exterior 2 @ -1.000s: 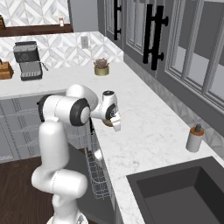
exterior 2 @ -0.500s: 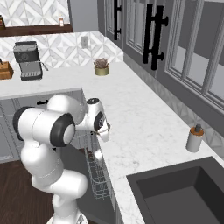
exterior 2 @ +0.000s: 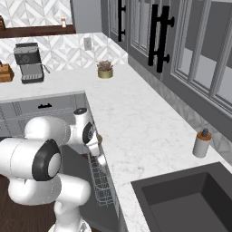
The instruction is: Pick up the cup and bowl from the counter, place them in the dishwasher, and close the dishwasher door.
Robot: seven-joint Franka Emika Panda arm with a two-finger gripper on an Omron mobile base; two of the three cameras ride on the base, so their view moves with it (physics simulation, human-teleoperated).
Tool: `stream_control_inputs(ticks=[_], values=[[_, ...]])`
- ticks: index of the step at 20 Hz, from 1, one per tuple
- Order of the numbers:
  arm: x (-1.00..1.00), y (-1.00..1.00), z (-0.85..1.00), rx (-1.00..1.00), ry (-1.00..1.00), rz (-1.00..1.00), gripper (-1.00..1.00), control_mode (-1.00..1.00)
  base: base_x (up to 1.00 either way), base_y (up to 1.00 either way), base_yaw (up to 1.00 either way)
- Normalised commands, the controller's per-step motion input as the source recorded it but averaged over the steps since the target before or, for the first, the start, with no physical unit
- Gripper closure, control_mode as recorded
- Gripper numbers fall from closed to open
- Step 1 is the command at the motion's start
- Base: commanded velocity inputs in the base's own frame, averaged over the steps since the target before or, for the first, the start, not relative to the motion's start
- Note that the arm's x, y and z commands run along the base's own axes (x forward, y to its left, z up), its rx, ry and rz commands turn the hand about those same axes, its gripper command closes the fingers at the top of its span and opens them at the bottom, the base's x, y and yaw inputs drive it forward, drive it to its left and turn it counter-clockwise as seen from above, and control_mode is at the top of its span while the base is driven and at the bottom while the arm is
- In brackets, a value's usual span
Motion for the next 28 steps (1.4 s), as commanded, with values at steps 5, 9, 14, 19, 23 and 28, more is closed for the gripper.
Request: stream_control_inputs(ticks=[5,9,14,19,23,28], values=[[-0.3,0.42,0.0,0.0,0.18,0.0,1.0,-1.0,0.0,0.0,0.0],[-0.04,0.32,0.0,-0.02,0.19,0.0,1.0,-1.0,0.0,0.0,0.0],[0.0,0.1,-0.15,-0.04,0.17,-0.01,1.0,-1.0,0.0,0.0,0.0],[0.0,0.0,-0.28,-0.09,0.1,-0.03,1.0,-1.0,0.0,0.0,0.0],[0.0,-0.04,-0.18,-0.05,0.0,-0.09,1.0,-1.0,0.0,0.0,0.0],[-0.11,-0.29,-0.28,-0.02,-0.02,-0.12,1.0,-1.0,0.0,0.0,0.0]])
